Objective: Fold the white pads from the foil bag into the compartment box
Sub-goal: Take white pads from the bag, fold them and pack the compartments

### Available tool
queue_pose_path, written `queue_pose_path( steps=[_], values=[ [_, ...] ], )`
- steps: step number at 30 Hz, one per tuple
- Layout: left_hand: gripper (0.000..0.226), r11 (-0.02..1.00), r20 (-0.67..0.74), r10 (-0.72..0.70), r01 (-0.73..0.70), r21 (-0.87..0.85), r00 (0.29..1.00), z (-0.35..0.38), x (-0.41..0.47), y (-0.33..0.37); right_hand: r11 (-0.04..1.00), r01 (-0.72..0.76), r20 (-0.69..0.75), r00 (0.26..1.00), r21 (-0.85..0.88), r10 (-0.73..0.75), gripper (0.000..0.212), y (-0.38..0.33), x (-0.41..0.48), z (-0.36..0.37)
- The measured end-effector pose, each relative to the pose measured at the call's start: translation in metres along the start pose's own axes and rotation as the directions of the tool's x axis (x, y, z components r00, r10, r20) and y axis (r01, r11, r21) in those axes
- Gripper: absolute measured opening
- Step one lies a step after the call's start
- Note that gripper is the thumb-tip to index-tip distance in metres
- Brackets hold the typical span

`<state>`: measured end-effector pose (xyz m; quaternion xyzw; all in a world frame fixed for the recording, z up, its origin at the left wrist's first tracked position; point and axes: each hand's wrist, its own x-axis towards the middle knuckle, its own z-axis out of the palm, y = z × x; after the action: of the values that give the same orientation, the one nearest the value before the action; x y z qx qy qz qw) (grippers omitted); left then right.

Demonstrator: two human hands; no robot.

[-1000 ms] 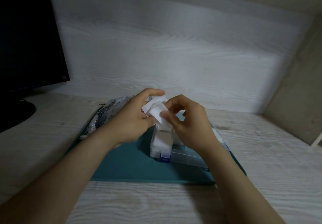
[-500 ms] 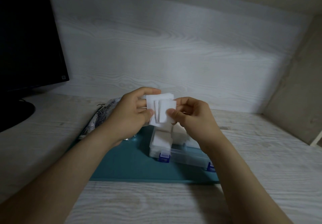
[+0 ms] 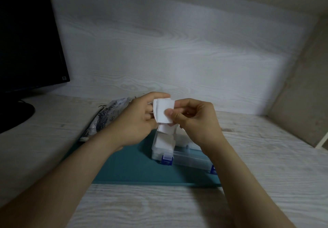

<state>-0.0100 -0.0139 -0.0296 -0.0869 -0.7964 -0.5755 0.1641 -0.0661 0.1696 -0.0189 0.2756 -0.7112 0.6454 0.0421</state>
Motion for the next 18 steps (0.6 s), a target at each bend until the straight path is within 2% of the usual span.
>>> queue_pose_path(
  steps=[7, 13, 16, 18],
  values=[
    [0.061, 1.000, 0.018, -0.028, 0.028, 0.013, 0.999, 0.000, 0.000, -0.002, 0.984, 0.012, -0.037, 0.999, -0.175, -0.019, 0.025, 0.007, 0.000, 0.003],
    [0.061, 1.000, 0.037, -0.014, 0.013, 0.016, 0.999, 0.002, -0.001, 0.001, 0.992, -0.056, -0.030, 0.998, -0.112, 0.053, 0.015, 0.003, 0.000, 0.004],
    [0.055, 0.995, 0.001, -0.054, 0.054, -0.083, 0.999, 0.003, -0.001, 0.007, 0.996, -0.087, -0.017, 0.996, -0.031, 0.086, 0.014, 0.001, 0.000, 0.002],
    [0.041, 0.966, 0.024, -0.087, 0.090, -0.241, 0.996, 0.004, -0.001, 0.010, 0.994, -0.107, -0.007, 0.994, 0.002, 0.107, 0.017, 0.000, 0.000, 0.001]
  ],
)
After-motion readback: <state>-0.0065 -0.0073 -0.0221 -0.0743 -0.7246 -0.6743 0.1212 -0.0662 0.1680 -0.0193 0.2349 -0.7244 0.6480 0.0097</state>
